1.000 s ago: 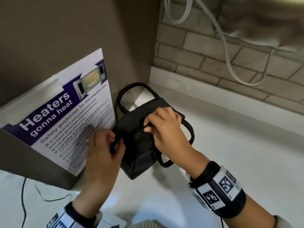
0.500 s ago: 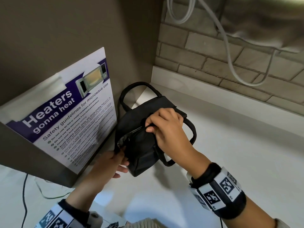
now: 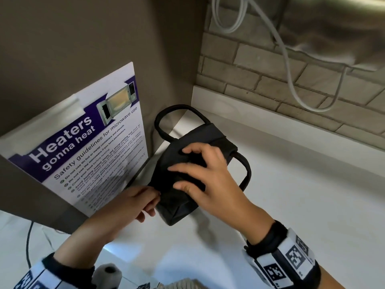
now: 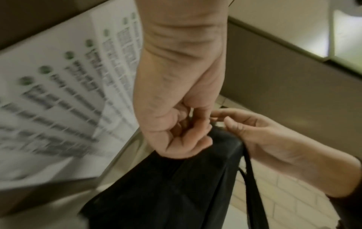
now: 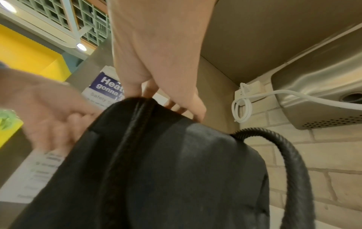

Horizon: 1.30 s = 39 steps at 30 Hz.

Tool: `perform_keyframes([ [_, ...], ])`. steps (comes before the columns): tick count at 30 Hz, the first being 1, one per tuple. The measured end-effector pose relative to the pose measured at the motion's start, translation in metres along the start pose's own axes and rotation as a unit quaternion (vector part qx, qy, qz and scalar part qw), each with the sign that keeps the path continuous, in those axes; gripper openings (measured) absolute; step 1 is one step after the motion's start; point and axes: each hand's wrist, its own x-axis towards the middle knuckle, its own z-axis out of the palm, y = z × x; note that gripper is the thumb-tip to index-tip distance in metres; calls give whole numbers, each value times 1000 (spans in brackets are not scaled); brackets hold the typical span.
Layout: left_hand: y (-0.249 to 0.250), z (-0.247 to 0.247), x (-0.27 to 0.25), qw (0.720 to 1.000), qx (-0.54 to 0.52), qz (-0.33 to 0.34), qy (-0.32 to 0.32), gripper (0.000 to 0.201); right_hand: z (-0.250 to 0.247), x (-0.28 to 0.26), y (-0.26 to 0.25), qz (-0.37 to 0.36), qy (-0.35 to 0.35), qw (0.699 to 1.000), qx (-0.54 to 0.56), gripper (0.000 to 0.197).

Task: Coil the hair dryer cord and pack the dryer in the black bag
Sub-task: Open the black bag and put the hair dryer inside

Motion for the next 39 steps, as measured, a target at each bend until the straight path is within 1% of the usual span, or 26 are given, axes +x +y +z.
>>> perform_keyframes([
  [2, 17, 4, -8, 998, 4, 57, 29, 30, 10, -3, -3, -33, -11, 999, 2, 31],
  [4, 28, 13, -12, 991, 46, 113, 62, 27, 20, -5, -6, -47, 34, 998, -10, 24],
  [6, 28, 21, -13, 978, 87, 164, 94, 26, 24, -6, -7, -47, 83, 995, -27, 17],
  [9, 19, 26, -11, 950, 154, 247, 112, 30, 22, -4, -8, -43, 82, 995, -42, 12],
  [10, 15, 26, -10, 942, 171, 265, 114, 27, 20, -3, -6, -35, 85, 995, -31, 11],
  [11, 13, 26, -9, 937, 177, 275, 118, 22, 18, -1, -5, -23, 93, 995, -15, 9],
  [12, 11, 27, -8, 933, 182, 283, 131, 23, 16, 0, -4, -12, 105, 994, -1, 8],
  [14, 5, 28, -3, 919, 190, 296, 178, 30, 17, 1, -6, -5, 118, 993, 7, 6],
  [15, 3, 29, -1, 914, 193, 297, 200, 30, 19, 0, -8, -11, 113, 994, 6, 5],
  [17, 1, 32, 3, 899, 226, 297, 228, 21, 23, -4, -12, -32, 94, 995, -4, 5],
  [18, 2, 34, 4, 893, 246, 295, 233, 20, 23, -6, -13, -40, 86, 995, -10, 6],
  [20, 3, 37, 3, 888, 269, 295, 230, 27, 18, -5, -11, -32, 85, 996, -13, 5],
  [22, 7, 39, 4, 885, 268, 295, 241, 19, 8, 2, -9, -9, 98, 995, 5, 5],
  [23, 10, 40, 4, 883, 274, 293, 244, 17, 2, 7, -7, 5, 108, 994, 16, 5],
  [25, 12, 39, 4, 879, 290, 289, 244, 20, -11, 19, 4, 31, 136, 990, 24, 4],
  [27, 11, 37, 1, 884, 296, 283, 226, 24, -26, 33, 25, 66, 163, 984, 19, 2],
  [29, 8, 35, -3, 886, 307, 280, 207, 31, -39, 50, 56, 130, 173, 976, 22, 1],
  [30, 7, 35, -5, 885, 316, 279, 200, 30, -43, 58, 72, 171, 169, 970, 25, 3],
  [32, 9, 34, -9, 885, 320, 275, 196, 19, -46, 71, 102, 261, 156, 952, 39, 7],
  [34, 9, 35, -11, 893, 311, 262, 193, 14, -39, 76, 129, 345, 127, 923, 113, 8],
  [36, 7, 36, -12, 899, 308, 245, 193, 15, -27, 74, 153, 425, 104, 876, 204, 15],
  [37, 6, 36, -13, 899, 311, 241, 193, 15, -20, 71, 164, 454, 99, 852, 240, 22],
  [38, 5, 36, -14, 897, 317, 239, 193, 15, -13, 67, 174, 474, 92, 833, 271, 25],
  [39, 5, 36, -15, 895, 324, 240, 194, 15, -7, 63, 177, 482, 81, 820, 299, 22],
])
